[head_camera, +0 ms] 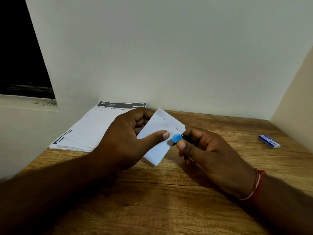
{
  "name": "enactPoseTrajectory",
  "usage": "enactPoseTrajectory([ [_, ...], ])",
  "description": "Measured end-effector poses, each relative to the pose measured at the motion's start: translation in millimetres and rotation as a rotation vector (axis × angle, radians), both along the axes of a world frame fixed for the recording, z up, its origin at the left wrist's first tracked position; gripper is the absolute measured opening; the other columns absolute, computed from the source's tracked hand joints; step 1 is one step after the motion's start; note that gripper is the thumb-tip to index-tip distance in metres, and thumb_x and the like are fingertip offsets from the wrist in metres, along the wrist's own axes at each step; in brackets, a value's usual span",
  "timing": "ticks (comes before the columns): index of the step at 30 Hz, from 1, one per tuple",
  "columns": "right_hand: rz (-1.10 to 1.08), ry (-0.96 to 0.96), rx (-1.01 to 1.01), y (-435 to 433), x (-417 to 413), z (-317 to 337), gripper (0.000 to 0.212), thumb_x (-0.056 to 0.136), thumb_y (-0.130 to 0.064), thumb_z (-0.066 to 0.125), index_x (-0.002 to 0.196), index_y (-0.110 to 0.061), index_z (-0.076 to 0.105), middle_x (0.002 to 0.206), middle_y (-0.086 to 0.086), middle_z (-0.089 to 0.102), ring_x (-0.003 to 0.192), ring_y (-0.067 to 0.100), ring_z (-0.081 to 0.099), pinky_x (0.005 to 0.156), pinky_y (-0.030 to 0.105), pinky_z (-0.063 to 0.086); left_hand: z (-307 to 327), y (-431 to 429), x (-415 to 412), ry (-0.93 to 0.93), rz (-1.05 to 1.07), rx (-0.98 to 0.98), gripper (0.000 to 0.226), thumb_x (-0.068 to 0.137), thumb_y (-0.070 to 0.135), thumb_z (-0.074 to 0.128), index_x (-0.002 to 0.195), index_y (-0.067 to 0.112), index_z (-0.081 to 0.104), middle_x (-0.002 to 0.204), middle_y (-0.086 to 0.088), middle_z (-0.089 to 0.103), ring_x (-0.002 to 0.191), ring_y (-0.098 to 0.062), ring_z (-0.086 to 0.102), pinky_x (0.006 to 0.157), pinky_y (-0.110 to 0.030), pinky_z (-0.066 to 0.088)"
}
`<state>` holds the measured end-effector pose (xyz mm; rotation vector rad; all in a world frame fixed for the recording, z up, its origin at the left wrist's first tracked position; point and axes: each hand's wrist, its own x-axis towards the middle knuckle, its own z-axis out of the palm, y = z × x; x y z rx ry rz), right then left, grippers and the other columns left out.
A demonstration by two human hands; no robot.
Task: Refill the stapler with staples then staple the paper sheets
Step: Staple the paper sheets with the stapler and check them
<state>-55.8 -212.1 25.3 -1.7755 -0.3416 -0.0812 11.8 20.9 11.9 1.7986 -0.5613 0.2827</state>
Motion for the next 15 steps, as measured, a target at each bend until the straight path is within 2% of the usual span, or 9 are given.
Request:
enactPoseTrajectory([
  [2, -0.014, -0.066, -0.029, -3.1, 1.8, -1.2, 0.023, 0.091, -0.038, 0.072, 0.110, -0.029, 0.082, 0.081, -0.012, 0.075, 0.071, 0.005, 0.066, 0.068, 0.019, 0.055, 0.5, -0.1, 0.0, -0.001, 0.000, 0.002, 0.043, 0.082, 0.052, 0.096, 0.119, 0.041, 0.079, 0.112, 0.017, 0.089, 0.101, -0.009, 0.087, 0.083, -0.034, 0.072],
  [3, -0.009, -0.087, -0.040, -4.5, 2.9, -2.0, 0.026, 0.092, -0.036, 0.072, 0.114, -0.027, 0.082, 0.083, -0.017, 0.076, 0.072, -0.003, 0.065, 0.070, 0.013, 0.054, 0.4, 0.0, 0.1, -0.002, -0.005, 0.002, 0.041, 0.084, 0.050, 0.097, 0.119, 0.040, 0.079, 0.111, 0.017, 0.089, 0.101, -0.010, 0.087, 0.083, -0.035, 0.073],
  [6, 0.001, -0.125, -0.047, -7.0, 6.0, -4.4, 0.031, 0.093, -0.031, 0.074, 0.121, -0.020, 0.081, 0.087, -0.021, 0.079, 0.078, -0.007, 0.070, 0.075, 0.009, 0.053, 0.8, 0.4, 0.2, -0.008, -0.014, 0.007, 0.035, 0.088, 0.039, 0.099, 0.118, 0.038, 0.080, 0.110, 0.016, 0.089, 0.099, -0.009, 0.087, 0.080, -0.029, 0.071],
  [10, 0.014, -0.128, -0.044, -9.7, 7.2, -5.5, 0.031, 0.093, -0.032, 0.076, 0.122, -0.022, 0.080, 0.088, -0.020, 0.080, 0.078, -0.007, 0.071, 0.075, 0.009, 0.053, 3.9, 0.4, -2.5, -0.038, -0.018, 0.034, 0.034, 0.088, 0.033, 0.099, 0.115, 0.040, 0.080, 0.107, 0.022, 0.088, 0.098, -0.003, 0.086, 0.075, -0.016, 0.064],
  [15, 0.021, -0.135, -0.069, -11.5, 8.5, -5.7, 0.026, 0.096, -0.030, 0.076, 0.121, -0.023, 0.079, 0.089, -0.017, 0.081, 0.077, -0.005, 0.070, 0.074, 0.010, 0.054, 5.0, 0.0, -4.9, -0.070, -0.017, 0.071, 0.033, 0.087, 0.035, 0.099, 0.112, 0.044, 0.080, 0.107, 0.024, 0.087, 0.098, -0.002, 0.085, 0.078, -0.016, 0.065],
])
